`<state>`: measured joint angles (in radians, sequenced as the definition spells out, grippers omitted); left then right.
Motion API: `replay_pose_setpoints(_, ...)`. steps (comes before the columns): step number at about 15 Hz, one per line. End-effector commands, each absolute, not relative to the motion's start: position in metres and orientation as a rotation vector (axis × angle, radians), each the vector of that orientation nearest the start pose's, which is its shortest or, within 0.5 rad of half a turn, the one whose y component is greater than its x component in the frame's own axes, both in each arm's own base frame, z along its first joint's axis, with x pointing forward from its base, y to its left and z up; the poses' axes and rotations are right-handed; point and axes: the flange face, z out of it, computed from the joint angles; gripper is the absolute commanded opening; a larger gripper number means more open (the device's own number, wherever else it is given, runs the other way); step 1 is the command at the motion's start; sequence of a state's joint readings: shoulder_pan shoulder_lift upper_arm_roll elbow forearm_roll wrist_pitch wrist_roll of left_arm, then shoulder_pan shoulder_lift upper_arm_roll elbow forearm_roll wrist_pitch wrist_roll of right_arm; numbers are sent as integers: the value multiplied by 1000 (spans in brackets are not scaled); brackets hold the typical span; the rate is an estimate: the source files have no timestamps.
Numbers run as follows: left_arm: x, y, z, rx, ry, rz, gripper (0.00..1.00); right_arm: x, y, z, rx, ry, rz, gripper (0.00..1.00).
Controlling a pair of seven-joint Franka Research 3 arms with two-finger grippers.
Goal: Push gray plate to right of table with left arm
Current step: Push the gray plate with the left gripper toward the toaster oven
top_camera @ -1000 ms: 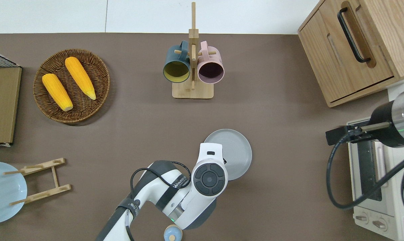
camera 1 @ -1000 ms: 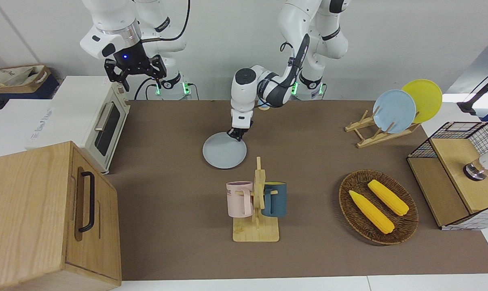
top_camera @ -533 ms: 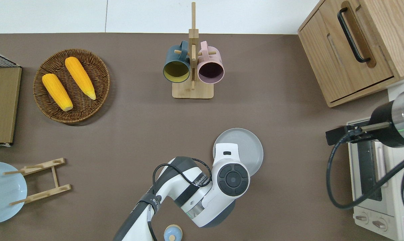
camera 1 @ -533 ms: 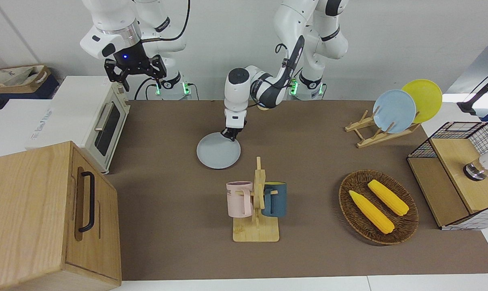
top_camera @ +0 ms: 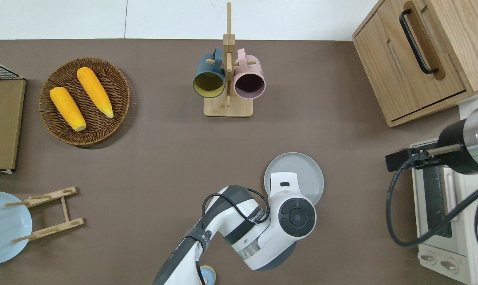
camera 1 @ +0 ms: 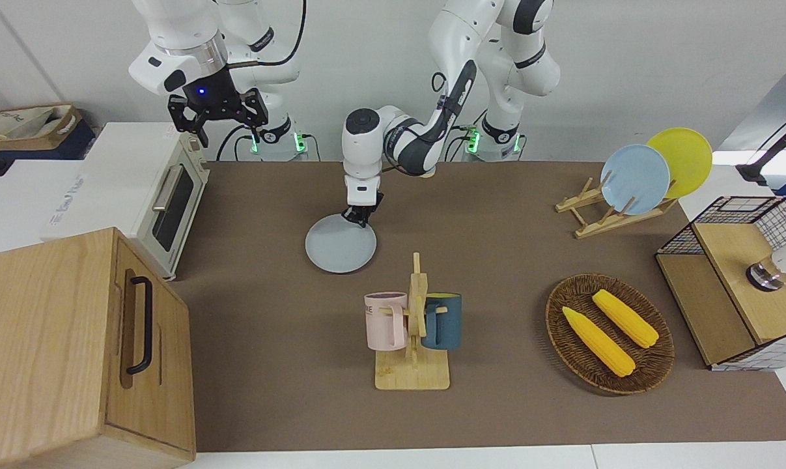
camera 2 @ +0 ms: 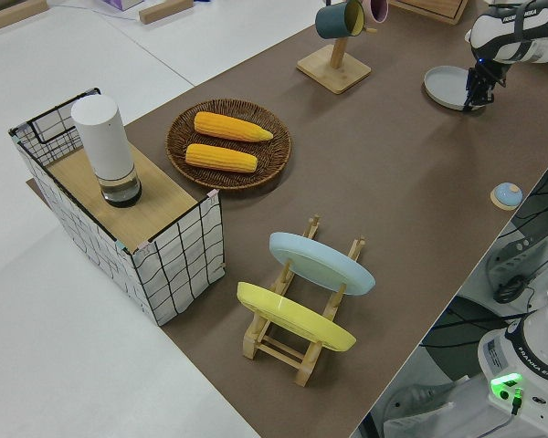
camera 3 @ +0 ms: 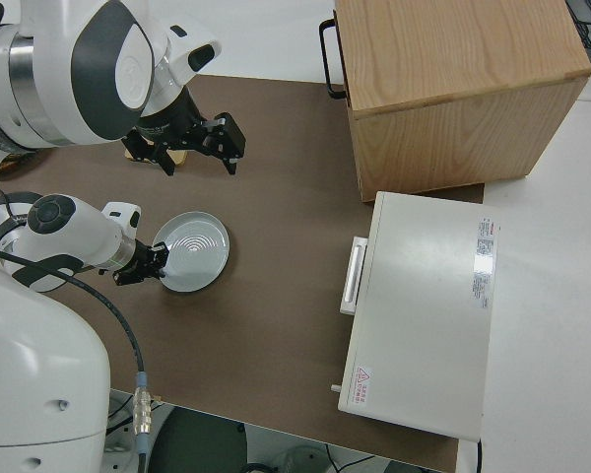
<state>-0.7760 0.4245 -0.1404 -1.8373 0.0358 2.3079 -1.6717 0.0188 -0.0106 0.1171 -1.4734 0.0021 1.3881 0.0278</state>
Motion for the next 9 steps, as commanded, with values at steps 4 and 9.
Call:
replay_pose_setpoints(4,398,-553,285,-2912,-1155,45,0,523,71,664,-3131,-162,124,983)
replay_pose_setpoints(9,398,-552,282,-2904,-1159,30,0,524,71,664,-3131,-162,121,983)
